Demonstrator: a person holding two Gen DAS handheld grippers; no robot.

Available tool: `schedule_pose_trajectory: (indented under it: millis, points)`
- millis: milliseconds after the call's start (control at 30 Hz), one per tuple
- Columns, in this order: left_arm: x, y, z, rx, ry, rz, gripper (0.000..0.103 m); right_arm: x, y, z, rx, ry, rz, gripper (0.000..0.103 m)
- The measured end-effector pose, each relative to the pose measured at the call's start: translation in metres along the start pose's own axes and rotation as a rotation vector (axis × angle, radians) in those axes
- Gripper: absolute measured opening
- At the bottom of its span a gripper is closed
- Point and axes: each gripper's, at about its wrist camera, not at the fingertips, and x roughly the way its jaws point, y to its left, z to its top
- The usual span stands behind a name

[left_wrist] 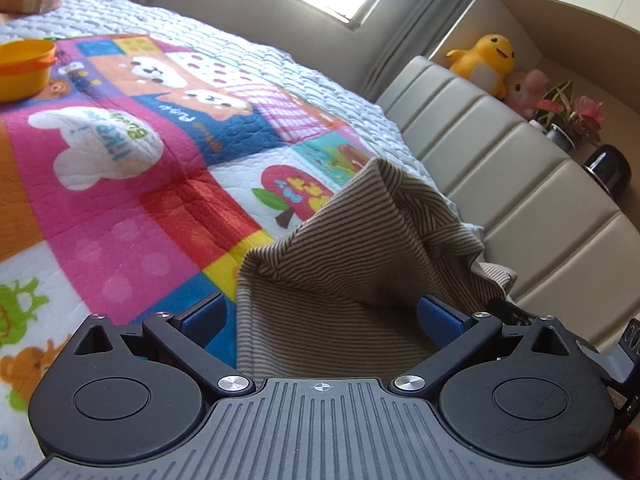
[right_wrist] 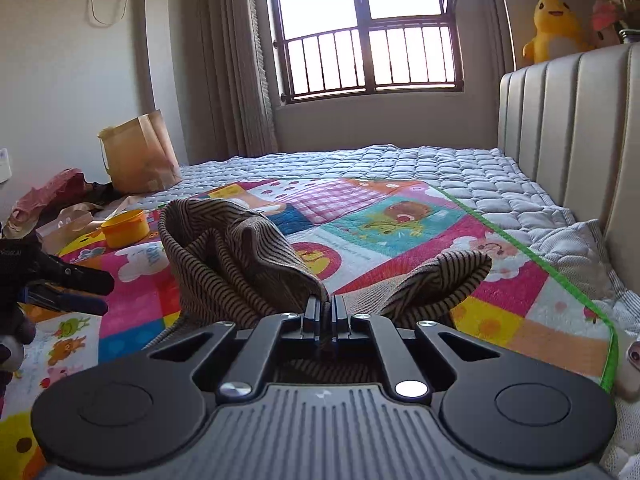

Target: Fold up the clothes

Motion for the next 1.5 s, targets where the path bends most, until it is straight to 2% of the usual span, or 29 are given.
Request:
schedule_pose_trajectory:
  millis: [367,433,467,500,567,633,733,800,867,933,1067,1133,1167,1233,1267,1333,1500]
  points:
    - [0.001,-0.048,-0.008,0.077,0.023,0.023,0.103,-0.046,-0.009,-0.045,0.056,0.009,0.022,0.006]
    - [0.006,-0.047,-0.009,0.063,0.039,0.023,0.103,-0.06,-0.017,-0.05,0.086,0.001,0.007,0.023]
    - [0.009,-0.045,-0.011,0.054,0.047,0.022,0.103,-0.067,-0.022,-0.053,0.106,-0.007,-0.006,0.041]
    - [0.012,-0.042,-0.012,0.044,0.055,0.022,0.103,-0.073,-0.03,-0.056,0.139,-0.011,-0.016,0.051]
    - [0.016,-0.034,-0.013,0.007,0.065,0.013,0.103,-0.081,-0.049,-0.062,0.23,-0.007,-0.021,0.055]
    - [0.019,-0.023,-0.012,-0.068,0.064,-0.024,0.103,-0.082,-0.068,-0.066,0.369,0.011,0.014,0.061]
    - [0.028,-0.006,-0.007,-0.205,0.078,-0.088,0.103,-0.067,-0.085,-0.068,0.581,0.026,0.125,0.064]
    - [0.039,0.002,-0.004,-0.281,0.105,-0.116,0.103,-0.051,-0.09,-0.067,0.692,0.045,0.182,0.072]
    - [0.052,0.005,0.0,-0.328,0.124,-0.126,0.103,-0.027,-0.089,-0.062,0.749,0.096,0.174,0.078]
    - [0.064,0.007,0.005,-0.338,0.124,-0.098,0.103,-0.004,-0.086,-0.056,0.754,0.141,0.097,0.078]
    - [0.088,0.016,0.008,-0.345,0.151,-0.079,0.1,0.031,-0.091,-0.054,0.78,0.14,0.058,0.082]
    - [0.097,0.019,0.001,-0.338,0.18,-0.1,0.085,0.044,-0.091,-0.053,0.764,0.117,0.059,0.079]
    - [0.101,0.02,-0.003,-0.335,0.195,-0.112,0.08,0.048,-0.088,-0.051,0.719,0.103,0.048,0.061]
    - [0.101,0.021,-0.011,-0.315,0.206,-0.14,0.059,0.052,-0.078,-0.048,0.616,0.099,0.015,0.03]
    - [0.098,0.02,-0.013,-0.3,0.204,-0.145,0.056,0.049,-0.074,-0.046,0.588,0.084,0.01,0.024]
    - [0.087,0.019,-0.016,-0.274,0.192,-0.162,0.048,0.032,-0.066,-0.042,0.546,0.048,0.037,0.019]
    - [0.041,0.013,-0.02,-0.19,0.144,-0.19,0.047,-0.027,-0.048,-0.036,0.513,-0.004,0.128,0.018]
